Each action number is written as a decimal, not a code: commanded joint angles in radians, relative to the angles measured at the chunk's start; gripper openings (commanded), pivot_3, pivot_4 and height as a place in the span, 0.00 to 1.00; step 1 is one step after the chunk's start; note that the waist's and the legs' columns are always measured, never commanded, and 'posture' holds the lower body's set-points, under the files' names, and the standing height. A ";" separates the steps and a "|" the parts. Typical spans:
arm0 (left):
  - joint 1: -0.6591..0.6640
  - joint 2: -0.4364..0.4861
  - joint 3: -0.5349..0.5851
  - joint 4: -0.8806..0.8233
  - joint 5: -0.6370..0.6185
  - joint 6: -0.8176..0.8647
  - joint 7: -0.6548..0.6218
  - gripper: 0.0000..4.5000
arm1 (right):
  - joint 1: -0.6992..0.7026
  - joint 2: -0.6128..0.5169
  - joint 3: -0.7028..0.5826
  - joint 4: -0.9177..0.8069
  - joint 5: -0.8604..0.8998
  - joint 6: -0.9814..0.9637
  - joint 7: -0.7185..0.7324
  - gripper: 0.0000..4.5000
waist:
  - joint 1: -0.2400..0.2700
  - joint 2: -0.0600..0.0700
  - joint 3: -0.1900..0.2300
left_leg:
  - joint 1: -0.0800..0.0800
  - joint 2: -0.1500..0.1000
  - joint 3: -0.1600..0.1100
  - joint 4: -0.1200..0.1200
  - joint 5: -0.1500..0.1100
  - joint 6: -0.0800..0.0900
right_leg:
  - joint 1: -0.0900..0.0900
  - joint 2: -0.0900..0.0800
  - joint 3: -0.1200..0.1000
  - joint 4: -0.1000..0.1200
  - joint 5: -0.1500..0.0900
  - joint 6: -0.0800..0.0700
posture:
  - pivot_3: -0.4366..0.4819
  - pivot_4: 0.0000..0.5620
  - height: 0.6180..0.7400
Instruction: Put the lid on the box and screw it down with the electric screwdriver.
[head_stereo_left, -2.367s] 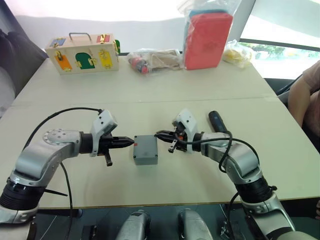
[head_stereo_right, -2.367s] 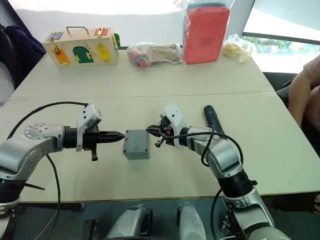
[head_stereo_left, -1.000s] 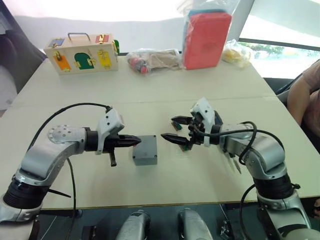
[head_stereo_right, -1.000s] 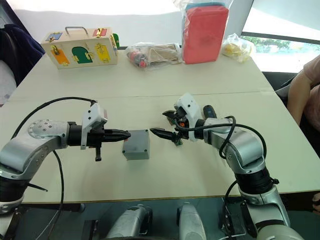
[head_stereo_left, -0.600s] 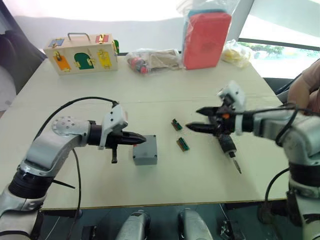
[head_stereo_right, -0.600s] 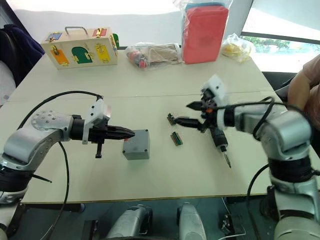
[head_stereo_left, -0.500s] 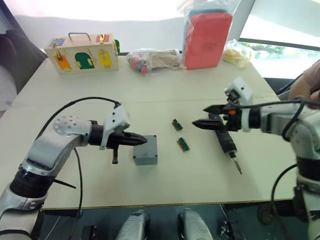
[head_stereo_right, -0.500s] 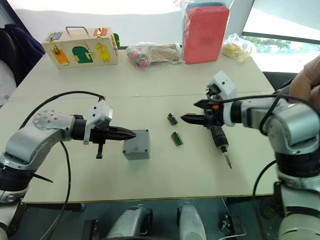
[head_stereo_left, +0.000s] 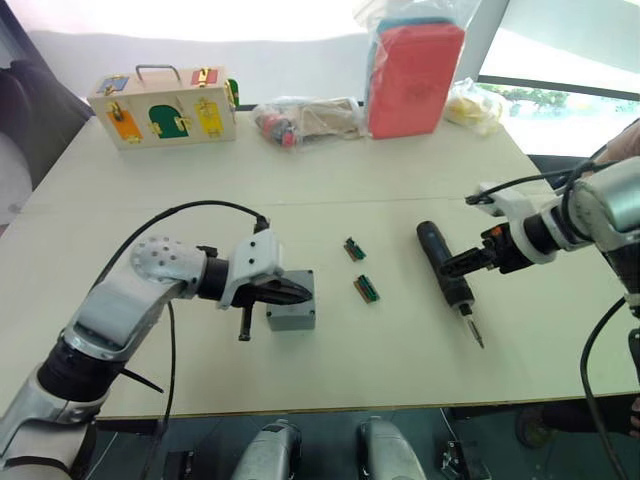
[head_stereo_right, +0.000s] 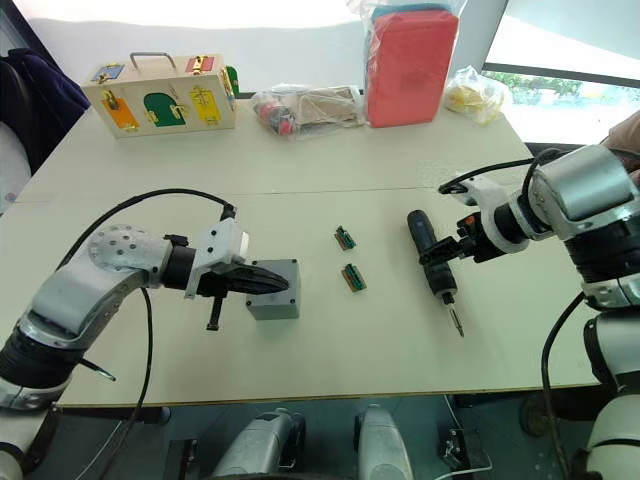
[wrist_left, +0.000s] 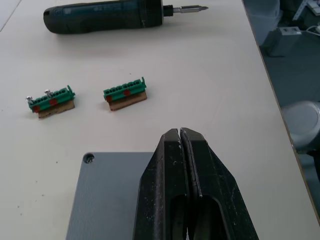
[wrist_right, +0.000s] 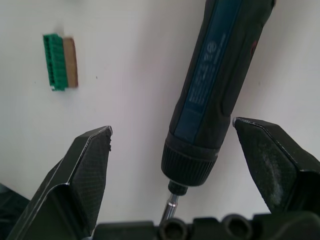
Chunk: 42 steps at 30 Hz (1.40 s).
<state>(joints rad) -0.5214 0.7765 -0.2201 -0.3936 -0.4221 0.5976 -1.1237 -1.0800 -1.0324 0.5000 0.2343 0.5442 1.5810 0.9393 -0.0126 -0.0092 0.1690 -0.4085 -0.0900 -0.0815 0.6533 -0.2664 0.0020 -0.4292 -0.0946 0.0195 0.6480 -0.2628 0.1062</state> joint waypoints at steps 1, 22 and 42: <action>0.018 -0.011 0.022 -0.055 0.000 0.008 0.046 0.00 | -0.038 0.009 0.088 0.069 -0.056 -0.053 0.047 0.96 | 0.000 0.000 0.000 | 0.000 0.000 0.000 0.000 0.000 0.000 | 0.000 0.000 0.000 0.000 0.000 0.000 | 0.48 0.27 1.00; 0.116 -0.002 0.106 -0.130 -0.031 0.086 0.196 0.00 | -0.058 0.132 0.323 0.288 -0.365 -0.275 0.288 0.41 | 0.002 -0.001 -0.001 | 0.000 0.000 -0.001 0.002 0.002 -0.004 | 0.001 0.001 -0.001 0.001 0.000 0.000 | 0.48 0.27 1.00; 0.005 0.055 0.154 0.173 -0.075 0.096 0.015 0.00 | 0.246 0.740 -0.753 -0.426 0.162 -0.775 -0.365 0.41 | -0.005 0.002 0.001 | -0.006 0.001 0.000 -0.001 0.005 -0.009 | -0.009 0.002 0.001 0.004 0.001 -0.001 | 0.48 0.27 1.00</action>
<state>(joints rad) -0.4948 0.8238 -0.0679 -0.1956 -0.4810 0.6762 -1.0976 -0.8406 -0.3323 -0.2065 -0.0082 0.6287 0.8346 0.6416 -0.0179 -0.0073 0.1705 -0.4144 -0.0898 -0.0817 0.6536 -0.2613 -0.0069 -0.4386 -0.0926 0.0210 0.6534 -0.2619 0.1055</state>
